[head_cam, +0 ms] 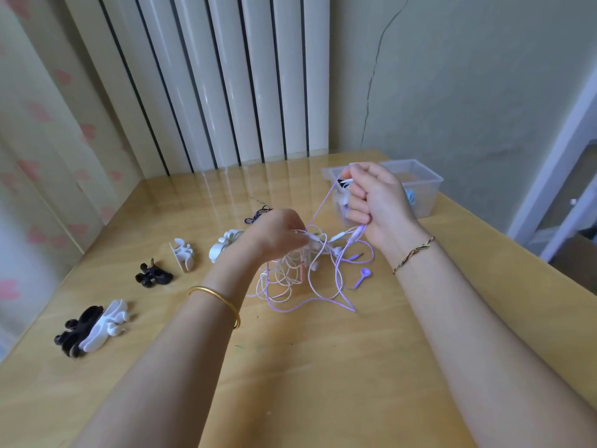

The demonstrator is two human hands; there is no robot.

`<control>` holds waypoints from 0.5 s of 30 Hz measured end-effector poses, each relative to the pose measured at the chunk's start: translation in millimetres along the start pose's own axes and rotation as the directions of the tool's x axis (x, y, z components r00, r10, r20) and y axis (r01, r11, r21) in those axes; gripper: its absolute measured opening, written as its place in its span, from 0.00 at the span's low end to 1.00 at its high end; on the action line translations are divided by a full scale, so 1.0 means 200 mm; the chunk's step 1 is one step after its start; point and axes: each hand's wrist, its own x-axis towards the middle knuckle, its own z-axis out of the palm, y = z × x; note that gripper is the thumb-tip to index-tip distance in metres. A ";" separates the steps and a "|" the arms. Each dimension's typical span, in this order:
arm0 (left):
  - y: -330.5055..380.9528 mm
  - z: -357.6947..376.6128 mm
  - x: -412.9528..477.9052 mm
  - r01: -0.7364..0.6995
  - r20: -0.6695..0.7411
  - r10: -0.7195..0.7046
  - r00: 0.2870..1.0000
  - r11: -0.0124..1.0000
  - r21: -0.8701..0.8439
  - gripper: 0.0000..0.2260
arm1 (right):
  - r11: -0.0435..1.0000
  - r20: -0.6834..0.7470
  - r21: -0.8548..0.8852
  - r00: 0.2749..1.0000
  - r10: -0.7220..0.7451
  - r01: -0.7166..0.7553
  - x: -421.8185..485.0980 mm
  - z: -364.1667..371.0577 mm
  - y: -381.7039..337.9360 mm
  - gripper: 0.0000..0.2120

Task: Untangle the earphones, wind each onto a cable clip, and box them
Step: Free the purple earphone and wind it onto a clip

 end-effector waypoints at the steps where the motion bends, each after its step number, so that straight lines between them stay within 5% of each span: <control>1: -0.01 -0.01 -0.01 0.005 0.008 -0.005 1.000 1.000 0.010 0.07 | 1.000 -0.039 -0.022 0.999 -0.015 0.014 0.00 -0.01 0.00 0.12; 7: -0.04 -0.04 -0.01 0.044 -0.114 -0.051 0.992 0.997 -0.066 0.13 | 0.989 -0.331 -0.111 0.934 -0.134 0.102 0.03 -0.07 -0.01 0.11; 12: -0.02 -0.02 -0.01 0.056 -0.201 -0.099 0.975 0.977 -0.208 0.13 | 0.957 -0.216 0.289 0.974 0.062 0.003 0.03 -0.04 -0.01 0.09; 15: 0.02 -0.02 -0.02 0.016 -0.236 -0.069 0.969 0.975 -0.221 0.15 | 0.996 -0.165 -0.088 0.986 -0.007 -0.008 0.03 -0.04 0.05 0.10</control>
